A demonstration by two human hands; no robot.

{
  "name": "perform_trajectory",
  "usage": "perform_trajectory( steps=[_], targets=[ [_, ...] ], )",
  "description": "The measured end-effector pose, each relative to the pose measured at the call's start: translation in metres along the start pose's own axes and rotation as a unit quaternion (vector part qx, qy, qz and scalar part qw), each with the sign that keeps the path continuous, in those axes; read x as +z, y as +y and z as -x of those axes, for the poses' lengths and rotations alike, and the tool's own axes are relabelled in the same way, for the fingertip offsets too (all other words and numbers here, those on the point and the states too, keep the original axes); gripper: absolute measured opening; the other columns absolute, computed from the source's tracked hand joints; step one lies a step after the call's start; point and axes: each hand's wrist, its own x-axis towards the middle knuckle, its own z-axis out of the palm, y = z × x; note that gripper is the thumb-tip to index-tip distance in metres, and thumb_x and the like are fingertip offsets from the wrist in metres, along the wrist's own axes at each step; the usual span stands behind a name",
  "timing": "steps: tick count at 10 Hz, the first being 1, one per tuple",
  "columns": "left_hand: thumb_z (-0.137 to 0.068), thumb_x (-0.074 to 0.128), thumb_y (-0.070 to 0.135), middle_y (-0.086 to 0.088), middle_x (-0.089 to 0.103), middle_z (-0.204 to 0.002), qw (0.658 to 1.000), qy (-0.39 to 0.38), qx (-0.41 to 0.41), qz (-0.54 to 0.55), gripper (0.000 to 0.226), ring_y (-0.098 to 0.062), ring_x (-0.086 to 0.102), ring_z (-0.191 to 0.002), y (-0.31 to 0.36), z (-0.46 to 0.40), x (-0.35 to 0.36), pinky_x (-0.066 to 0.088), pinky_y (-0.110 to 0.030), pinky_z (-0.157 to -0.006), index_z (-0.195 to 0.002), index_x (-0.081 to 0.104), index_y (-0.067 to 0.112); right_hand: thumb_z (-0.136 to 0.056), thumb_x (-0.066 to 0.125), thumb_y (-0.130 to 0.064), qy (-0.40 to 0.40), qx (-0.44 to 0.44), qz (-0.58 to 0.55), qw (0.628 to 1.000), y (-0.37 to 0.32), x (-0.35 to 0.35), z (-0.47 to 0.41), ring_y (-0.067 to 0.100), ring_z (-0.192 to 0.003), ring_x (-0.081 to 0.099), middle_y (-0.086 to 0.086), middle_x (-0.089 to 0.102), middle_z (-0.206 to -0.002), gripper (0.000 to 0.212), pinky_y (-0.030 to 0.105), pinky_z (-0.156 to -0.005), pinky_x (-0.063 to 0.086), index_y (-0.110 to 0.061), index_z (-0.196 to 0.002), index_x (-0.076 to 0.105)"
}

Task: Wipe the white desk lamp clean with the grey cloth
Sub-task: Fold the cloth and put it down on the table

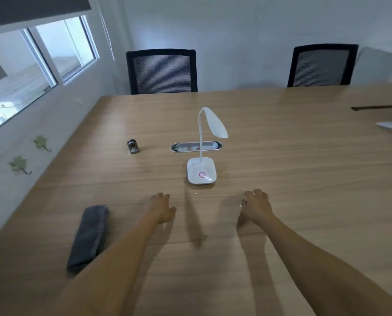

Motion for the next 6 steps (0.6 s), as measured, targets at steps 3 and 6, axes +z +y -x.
perform_trajectory(
  steps=[3, 6],
  targets=[
    [-0.093, 0.038, 0.045, -0.011, 0.012, -0.161, 0.999, 0.005, -0.023, 0.024, 0.070, -0.029, 0.014, -0.148, -0.007, 0.012, 0.031, 0.020, -0.039, -0.120, -0.152, 0.016, 0.015, -0.098, 0.033, -0.023, -0.010, 0.011, 0.032, 0.999, 0.022, 0.016, 0.001, 0.037, -0.132, 0.032, 0.014, 0.034, -0.145, 0.039, 0.047, -0.111, 0.034, -0.011, -0.135, 0.042],
    [-0.093, 0.039, 0.046, -0.009, 0.014, -0.161, 0.999, 0.023, -0.020, 0.029, 0.069, -0.028, 0.014, -0.148, -0.008, 0.011, 0.038, 0.022, -0.040, -0.119, -0.152, 0.018, 0.017, -0.094, 0.044, -0.015, 0.076, -0.006, -0.100, 0.992, 0.012, -0.003, 0.000, 0.039, -0.134, 0.033, 0.020, 0.036, -0.147, 0.043, 0.043, -0.112, 0.033, -0.008, -0.137, 0.045]
  ],
)
